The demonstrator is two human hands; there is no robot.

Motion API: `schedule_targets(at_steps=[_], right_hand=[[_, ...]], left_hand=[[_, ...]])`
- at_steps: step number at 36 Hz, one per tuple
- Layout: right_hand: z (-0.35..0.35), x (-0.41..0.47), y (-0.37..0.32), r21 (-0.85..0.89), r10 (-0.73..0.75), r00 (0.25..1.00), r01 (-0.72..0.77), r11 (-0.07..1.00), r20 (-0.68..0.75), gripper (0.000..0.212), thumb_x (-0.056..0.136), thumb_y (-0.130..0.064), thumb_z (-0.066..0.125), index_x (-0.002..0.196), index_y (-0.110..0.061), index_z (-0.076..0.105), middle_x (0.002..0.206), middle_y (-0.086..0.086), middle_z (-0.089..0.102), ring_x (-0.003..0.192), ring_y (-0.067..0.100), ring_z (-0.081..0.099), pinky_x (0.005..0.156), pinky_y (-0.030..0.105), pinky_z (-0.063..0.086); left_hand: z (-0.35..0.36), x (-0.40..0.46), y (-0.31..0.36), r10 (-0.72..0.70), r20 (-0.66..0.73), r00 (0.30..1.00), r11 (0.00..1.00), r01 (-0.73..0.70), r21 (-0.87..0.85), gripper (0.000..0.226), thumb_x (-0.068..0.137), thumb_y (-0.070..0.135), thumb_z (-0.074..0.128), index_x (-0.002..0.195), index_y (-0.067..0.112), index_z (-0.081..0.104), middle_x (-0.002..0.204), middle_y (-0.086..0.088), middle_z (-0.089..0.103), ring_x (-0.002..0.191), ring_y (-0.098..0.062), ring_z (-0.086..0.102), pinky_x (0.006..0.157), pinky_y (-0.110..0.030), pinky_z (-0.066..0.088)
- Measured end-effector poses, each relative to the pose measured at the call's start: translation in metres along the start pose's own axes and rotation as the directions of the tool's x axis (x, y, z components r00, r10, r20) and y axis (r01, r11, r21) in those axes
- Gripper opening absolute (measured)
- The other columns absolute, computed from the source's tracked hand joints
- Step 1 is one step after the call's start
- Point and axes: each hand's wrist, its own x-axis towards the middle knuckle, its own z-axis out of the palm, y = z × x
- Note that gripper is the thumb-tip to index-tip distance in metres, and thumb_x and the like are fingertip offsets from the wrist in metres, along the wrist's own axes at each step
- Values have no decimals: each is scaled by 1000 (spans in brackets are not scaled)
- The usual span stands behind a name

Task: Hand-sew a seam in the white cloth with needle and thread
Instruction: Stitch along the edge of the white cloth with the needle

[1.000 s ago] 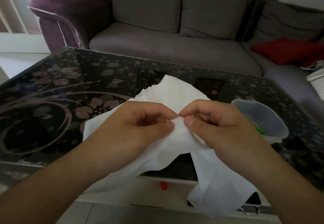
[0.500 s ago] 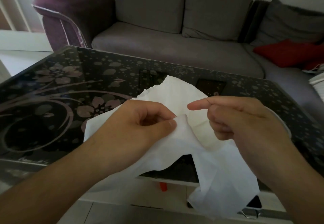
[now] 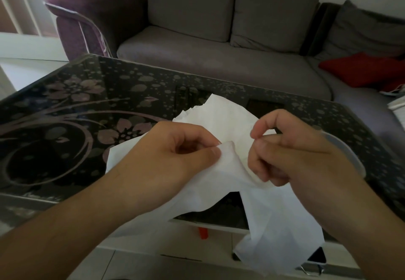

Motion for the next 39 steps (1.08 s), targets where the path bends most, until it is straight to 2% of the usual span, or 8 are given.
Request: schedule_targets(at_steps=[6,10,13,17,19,23,32,39], right_hand=[[4,-11,-3,133,-60,992,74,988,-108,18,96,-16,63,84,-27,70,72,1,76,50,9,51,57,25,44],[11,-11,-4,90,-149,972,167,982,-182,12,86,-18,73,80,-28,74,78,-12,75,72,3,68,56,12,51],[14,-10,-7,35,-187,971,195,980,-151,4,80,-29,74,78,-31,73,93,-14,72,76,14,67,62,25,59],[17,-9,-8,23,-194,975,197,980,-104,6,80,-22,74,75,-23,71,105,-23,70,83,18,69,73,23,61],[19,-9,-6,15,-181,980,182,983,-84,7,81,-19,73,74,-21,71,107,-26,70,85,21,72,75,29,63],[19,-9,-4,25,-146,987,148,989,-64,12,81,-16,73,72,-22,69,102,-25,73,88,13,73,75,34,65],[19,-7,-1,-14,-147,984,146,989,-105,21,85,-9,75,72,-25,69,95,-21,70,91,3,70,76,18,61],[19,-6,1,-25,-172,981,170,985,-95,22,84,-5,74,72,-23,69,91,-18,69,89,4,69,65,11,53]], left_hand=[[2,3,-2,5,3,1000,1000,-5,15,14,95,31,67,92,30,81,91,12,79,88,-7,73,83,-29,55],[1,2,-5,5,-3,1000,1000,-5,31,14,96,31,67,92,32,81,91,14,78,88,-7,73,82,-28,54],[-2,2,-5,20,14,1000,999,-21,39,16,96,32,66,93,32,81,93,14,78,90,-7,73,85,-31,57],[-2,1,-4,54,33,998,994,-57,89,17,96,35,64,94,34,80,94,16,77,92,-7,72,84,-29,57],[-1,0,-5,64,41,997,990,-69,122,17,95,38,63,95,37,79,95,18,76,94,-5,70,81,-24,55],[1,-1,-4,82,53,995,989,-88,116,16,96,35,64,95,35,79,91,17,75,89,-5,70,75,-16,48],[3,1,-8,99,37,994,983,-104,153,18,93,40,62,97,35,79,94,18,75,93,-6,70,81,-23,55],[6,1,-8,97,27,995,980,-101,170,18,93,41,62,98,36,78,96,18,75,95,-6,70,83,-26,56]])
